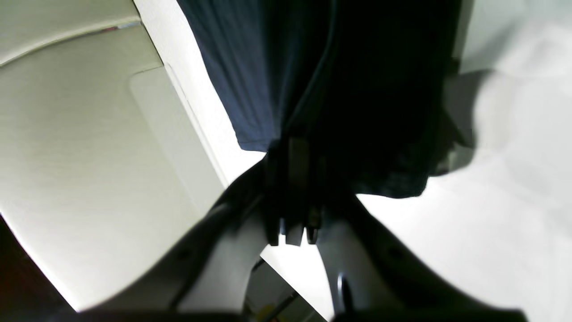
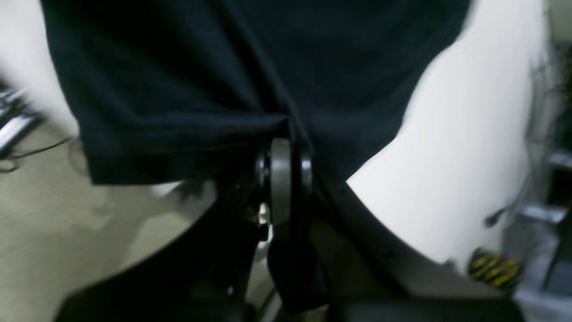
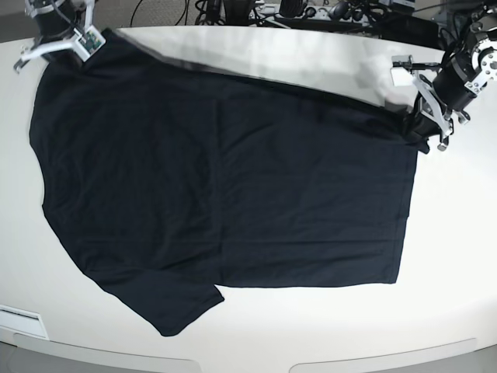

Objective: Fold the T-shirt properly
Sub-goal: 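Pull the grasped corners apart with both grippers to straighten the shirt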

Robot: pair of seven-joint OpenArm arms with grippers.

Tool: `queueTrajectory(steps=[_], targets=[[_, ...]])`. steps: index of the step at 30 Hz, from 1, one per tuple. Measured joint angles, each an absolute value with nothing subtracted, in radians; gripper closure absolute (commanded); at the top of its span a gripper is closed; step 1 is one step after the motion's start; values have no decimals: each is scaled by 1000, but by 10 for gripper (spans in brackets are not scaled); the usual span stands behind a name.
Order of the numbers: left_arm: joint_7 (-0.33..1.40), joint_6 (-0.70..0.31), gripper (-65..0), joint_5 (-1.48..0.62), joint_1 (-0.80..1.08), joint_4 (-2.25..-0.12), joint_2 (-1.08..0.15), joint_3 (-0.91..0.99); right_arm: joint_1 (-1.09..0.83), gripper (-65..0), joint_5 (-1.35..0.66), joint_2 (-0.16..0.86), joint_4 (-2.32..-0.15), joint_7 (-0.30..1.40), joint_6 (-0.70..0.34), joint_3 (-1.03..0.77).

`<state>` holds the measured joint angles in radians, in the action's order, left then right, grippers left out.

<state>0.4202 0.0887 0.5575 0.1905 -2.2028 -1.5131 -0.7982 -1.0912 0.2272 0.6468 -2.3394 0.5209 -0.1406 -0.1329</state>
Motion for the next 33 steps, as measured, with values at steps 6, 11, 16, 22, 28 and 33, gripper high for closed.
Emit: queueTrajectory(steps=[6,11,16,22,28,33], targets=[[424,115,0,558,191,-2197,-1484,-798,-952,0,113,747,-2339,471,-197,-133],[459,193,0,592,191,-2196,-1433,-799,-844,0,68,806,-2339,434,-231,-132],[509,308,0,640,191,-2192,-1411,-798,-729,0,-48,842,-2260,408,-285,-133],[525,323,0,636,191,-2192,-1367,-798,-628,0,-185,851,-2194,400,-380,-127],[529,325,0,633,191,-2164,-1336,-798,-564,0,-191,908,-2178,398,-373,-126],[532,326,0,634,191,-2092,-1283,-798,-567,0,-215,918,-2178,352,-361,-126]])
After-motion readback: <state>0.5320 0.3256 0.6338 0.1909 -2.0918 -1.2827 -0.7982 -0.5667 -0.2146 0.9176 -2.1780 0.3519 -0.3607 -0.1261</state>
